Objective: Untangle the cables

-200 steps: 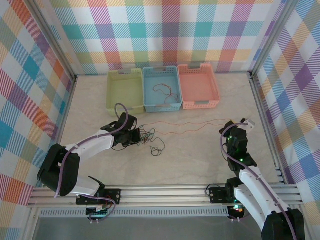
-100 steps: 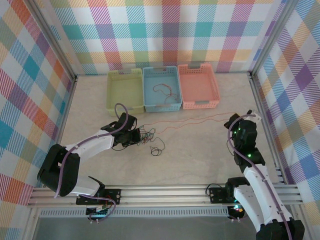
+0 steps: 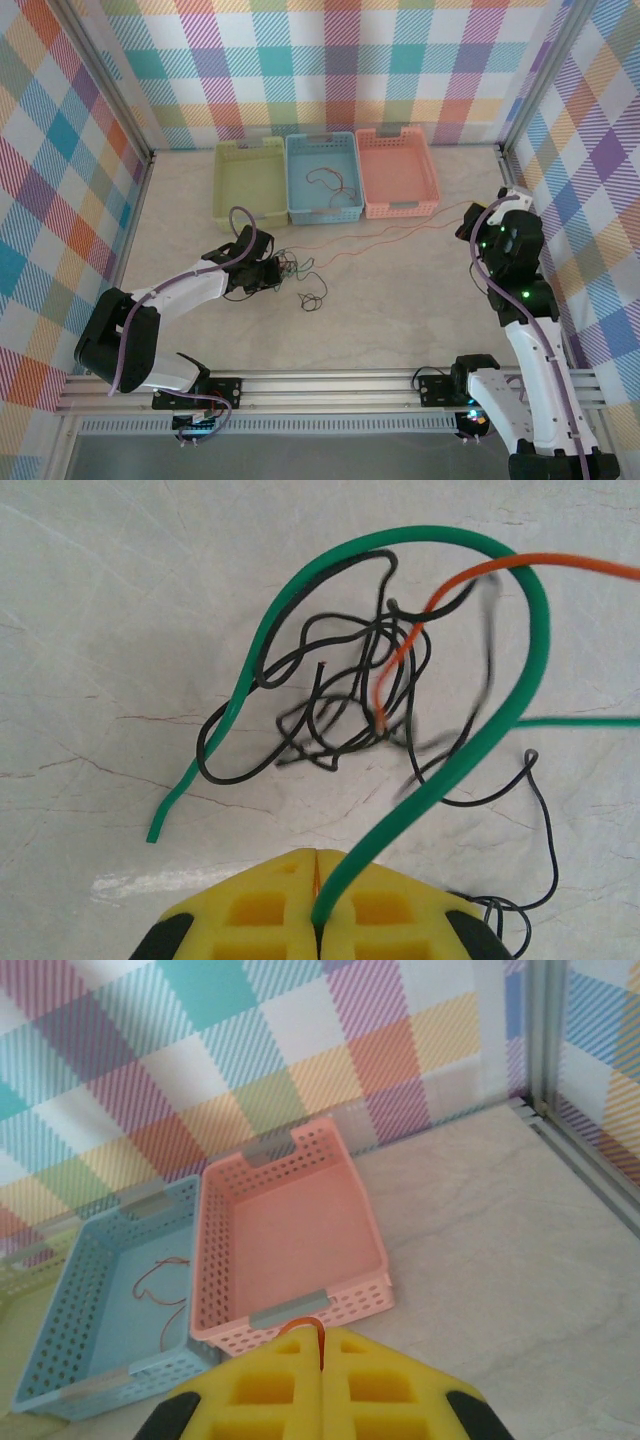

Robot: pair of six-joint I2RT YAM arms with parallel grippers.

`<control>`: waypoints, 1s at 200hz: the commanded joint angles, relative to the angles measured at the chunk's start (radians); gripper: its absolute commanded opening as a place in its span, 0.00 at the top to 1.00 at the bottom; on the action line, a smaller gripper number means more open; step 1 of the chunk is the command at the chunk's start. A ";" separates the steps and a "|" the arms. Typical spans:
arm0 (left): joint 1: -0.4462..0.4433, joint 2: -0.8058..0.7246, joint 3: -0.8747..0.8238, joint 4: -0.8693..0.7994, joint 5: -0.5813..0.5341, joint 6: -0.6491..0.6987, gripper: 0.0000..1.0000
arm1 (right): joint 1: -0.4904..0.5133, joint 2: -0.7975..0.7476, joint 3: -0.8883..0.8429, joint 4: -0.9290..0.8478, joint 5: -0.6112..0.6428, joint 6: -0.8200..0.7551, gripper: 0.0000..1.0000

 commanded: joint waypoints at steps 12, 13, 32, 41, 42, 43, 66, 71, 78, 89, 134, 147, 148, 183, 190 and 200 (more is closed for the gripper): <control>0.009 0.000 0.008 -0.025 -0.025 0.005 1.00 | -0.006 -0.033 0.105 -0.056 -0.105 -0.025 1.00; 0.009 -0.001 0.009 -0.025 -0.025 0.003 1.00 | -0.006 -0.035 0.108 -0.058 -0.108 -0.023 1.00; 0.009 0.001 0.011 -0.026 -0.029 0.002 1.00 | -0.006 -0.060 0.174 -0.073 -0.194 -0.005 1.00; 0.009 0.005 0.012 -0.027 -0.027 0.003 1.00 | -0.006 -0.059 0.209 -0.104 -0.201 0.002 1.00; 0.009 0.005 0.011 -0.027 -0.027 0.002 1.00 | -0.007 -0.059 0.212 -0.107 -0.202 0.003 1.00; 0.009 0.005 0.012 -0.028 -0.026 0.002 1.00 | -0.007 -0.058 0.216 -0.110 -0.203 0.003 1.00; 0.007 0.007 0.013 -0.029 -0.026 0.003 1.00 | -0.006 -0.056 0.262 -0.157 -0.221 0.001 1.00; 0.007 0.007 0.014 -0.028 -0.027 0.003 1.00 | -0.006 -0.058 0.258 -0.152 -0.231 0.004 1.00; 0.006 0.008 0.013 -0.028 -0.026 0.005 1.00 | -0.006 -0.058 0.258 -0.149 -0.246 0.004 1.00; 0.006 0.009 0.014 -0.030 -0.027 0.005 1.00 | -0.006 -0.052 0.266 -0.157 -0.260 0.011 1.00; 0.004 0.007 0.015 -0.032 -0.032 0.004 1.00 | -0.007 -0.052 0.377 -0.195 -0.260 0.018 1.00; 0.002 0.003 0.013 -0.033 -0.040 0.004 1.00 | -0.006 -0.062 0.426 -0.207 -0.270 0.020 1.00; 0.002 0.003 0.014 -0.033 -0.041 0.004 1.00 | -0.006 -0.063 0.430 -0.209 -0.271 0.020 1.00; -0.004 0.006 0.017 -0.035 -0.047 0.004 1.00 | -0.006 -0.094 0.517 -0.230 -0.224 0.005 1.00; -0.006 0.005 0.017 -0.037 -0.050 0.005 1.00 | -0.006 -0.106 0.517 -0.216 -0.212 0.002 1.00; -0.008 0.005 0.017 -0.037 -0.054 0.004 1.00 | -0.007 -0.121 0.511 -0.202 -0.189 0.005 1.00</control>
